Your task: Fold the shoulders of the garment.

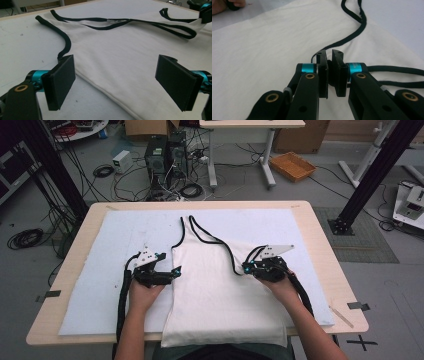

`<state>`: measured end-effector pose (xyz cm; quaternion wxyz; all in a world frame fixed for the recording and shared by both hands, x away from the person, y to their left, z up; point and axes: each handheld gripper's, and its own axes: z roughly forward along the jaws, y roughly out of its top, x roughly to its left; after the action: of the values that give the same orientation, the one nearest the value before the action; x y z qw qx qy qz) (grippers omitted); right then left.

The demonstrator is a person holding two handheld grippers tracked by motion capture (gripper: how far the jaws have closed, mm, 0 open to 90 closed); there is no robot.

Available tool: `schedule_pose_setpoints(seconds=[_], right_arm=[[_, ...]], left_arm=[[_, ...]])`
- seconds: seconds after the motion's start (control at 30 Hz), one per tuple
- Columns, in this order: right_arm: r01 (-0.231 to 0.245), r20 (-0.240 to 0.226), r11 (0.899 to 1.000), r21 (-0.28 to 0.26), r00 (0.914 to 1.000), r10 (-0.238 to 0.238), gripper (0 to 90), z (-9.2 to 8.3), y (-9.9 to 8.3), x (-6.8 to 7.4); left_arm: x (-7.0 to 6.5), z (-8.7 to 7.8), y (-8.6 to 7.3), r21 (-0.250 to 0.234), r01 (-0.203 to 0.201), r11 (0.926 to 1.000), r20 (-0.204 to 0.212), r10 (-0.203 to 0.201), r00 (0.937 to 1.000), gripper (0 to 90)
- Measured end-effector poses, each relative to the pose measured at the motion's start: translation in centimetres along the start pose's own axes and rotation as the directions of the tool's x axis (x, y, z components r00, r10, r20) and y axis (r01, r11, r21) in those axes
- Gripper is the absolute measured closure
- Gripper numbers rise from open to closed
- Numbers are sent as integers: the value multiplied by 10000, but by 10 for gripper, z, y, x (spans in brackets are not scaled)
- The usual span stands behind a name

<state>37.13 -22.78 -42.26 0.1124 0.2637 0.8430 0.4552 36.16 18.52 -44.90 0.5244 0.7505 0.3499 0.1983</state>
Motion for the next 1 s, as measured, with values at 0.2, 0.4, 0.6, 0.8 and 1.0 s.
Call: schedule_pose_setpoints(seconds=[0.2,0.4,0.6,0.8,1.0], right_arm=[[-209,315,9988,444,9993,195,850,-7,-26,8],[-264,435,9929,1158,9988,215,792,1,-34,10],[-286,619,9995,138,9977,277,474,-14,-33,6],[-901,1489,9932,-744,9837,1004,339,-37,-40,-12],[-1947,1471,9730,-1239,9661,2120,253,-44,-59,-28]], left_arm=[[0,0,0,9,-11,10000,-31,11,10000,165],[0,0,0,10,-15,10000,-30,15,10000,165],[0,0,0,31,-52,10000,-36,53,10000,164],[0,0,0,24,-27,10000,-26,27,10000,165],[0,0,0,-5,28,10000,-27,-28,10000,164]])
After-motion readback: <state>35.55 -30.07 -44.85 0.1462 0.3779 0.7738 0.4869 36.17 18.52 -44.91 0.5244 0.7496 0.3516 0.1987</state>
